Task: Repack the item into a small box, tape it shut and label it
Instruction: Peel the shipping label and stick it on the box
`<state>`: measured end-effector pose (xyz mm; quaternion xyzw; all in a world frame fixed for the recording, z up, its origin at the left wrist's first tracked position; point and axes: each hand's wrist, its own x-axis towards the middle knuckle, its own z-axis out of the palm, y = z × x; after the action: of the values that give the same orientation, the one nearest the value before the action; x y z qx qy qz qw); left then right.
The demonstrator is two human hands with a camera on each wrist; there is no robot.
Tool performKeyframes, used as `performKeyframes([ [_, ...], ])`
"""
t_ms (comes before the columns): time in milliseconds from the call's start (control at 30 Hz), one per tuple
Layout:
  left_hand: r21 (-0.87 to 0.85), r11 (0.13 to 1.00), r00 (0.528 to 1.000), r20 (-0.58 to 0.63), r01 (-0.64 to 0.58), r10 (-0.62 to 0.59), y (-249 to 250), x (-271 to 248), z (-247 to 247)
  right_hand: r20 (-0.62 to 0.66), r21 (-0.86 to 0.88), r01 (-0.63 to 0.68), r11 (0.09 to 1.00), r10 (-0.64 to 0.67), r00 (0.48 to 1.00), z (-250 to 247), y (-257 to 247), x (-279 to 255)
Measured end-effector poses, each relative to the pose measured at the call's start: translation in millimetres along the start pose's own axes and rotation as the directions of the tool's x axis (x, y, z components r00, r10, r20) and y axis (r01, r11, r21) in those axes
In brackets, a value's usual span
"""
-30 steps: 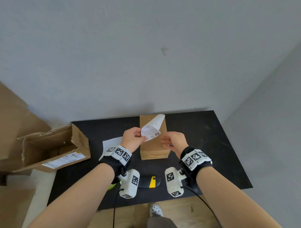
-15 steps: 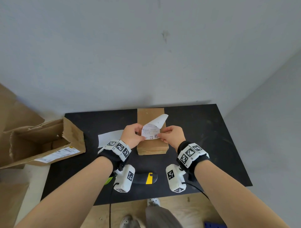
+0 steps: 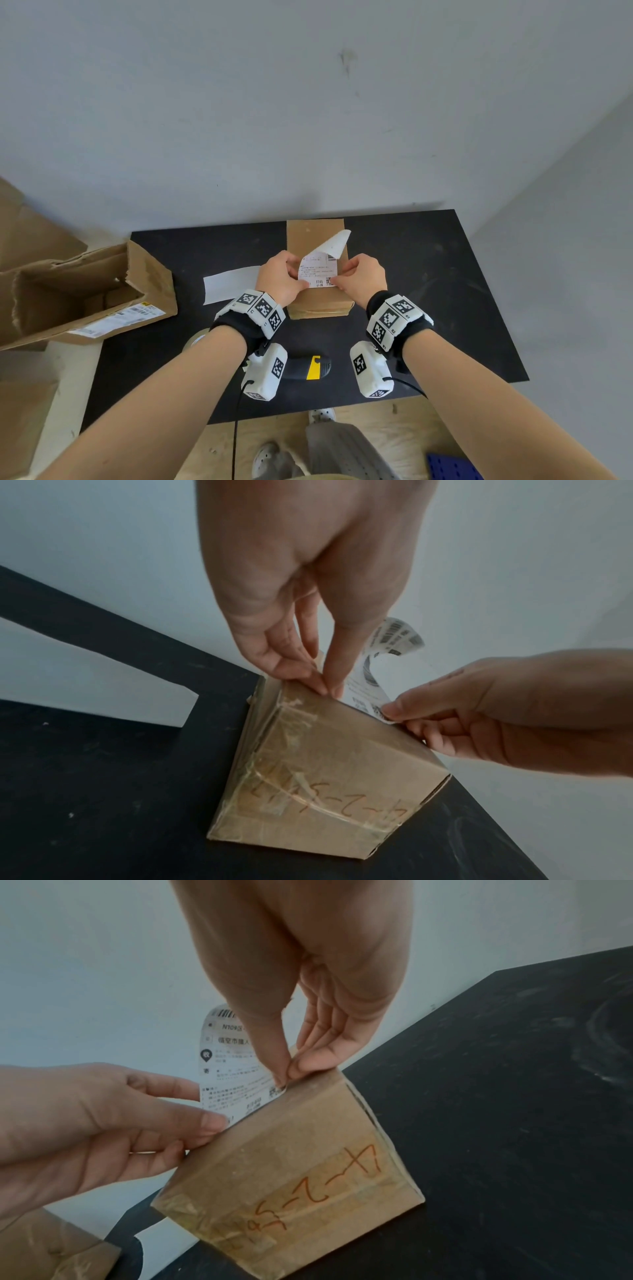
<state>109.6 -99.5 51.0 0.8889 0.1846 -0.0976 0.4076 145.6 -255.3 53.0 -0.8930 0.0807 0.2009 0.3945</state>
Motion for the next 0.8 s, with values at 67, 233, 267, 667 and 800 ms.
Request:
performKeyframes([
  [67,0.026,1.000,1.000,0.004,0.005,-0.005,1,1,0,-0.006,-0.018,-0.002,1.000,0.002,1.000,1,-1,0],
  [233,0.080,0.996,0.999,0.032,0.030,-0.033,4,5,1,-0.013,-0.038,0.001,0.999,-0.001,1.000,2,-2,1],
  [267,0.085,0.996,0.998,0.036,0.040,-0.043,5,6,1,-0.012,-0.039,0.000,0.999,-0.001,1.000,2,-2,1],
  [667,0.277,0.951,0.983,-0.083,-0.136,0.165,-13,-12,-11,-0.089,-0.212,0.343,0.915,-0.367,0.926,6,11,-22],
  [800,0.423,0.760,0.837,-0.009,-0.492,0.547,-31,-32,-3,-0.023,-0.383,0.572,0.725,-0.627,0.779,23,22,-36],
])
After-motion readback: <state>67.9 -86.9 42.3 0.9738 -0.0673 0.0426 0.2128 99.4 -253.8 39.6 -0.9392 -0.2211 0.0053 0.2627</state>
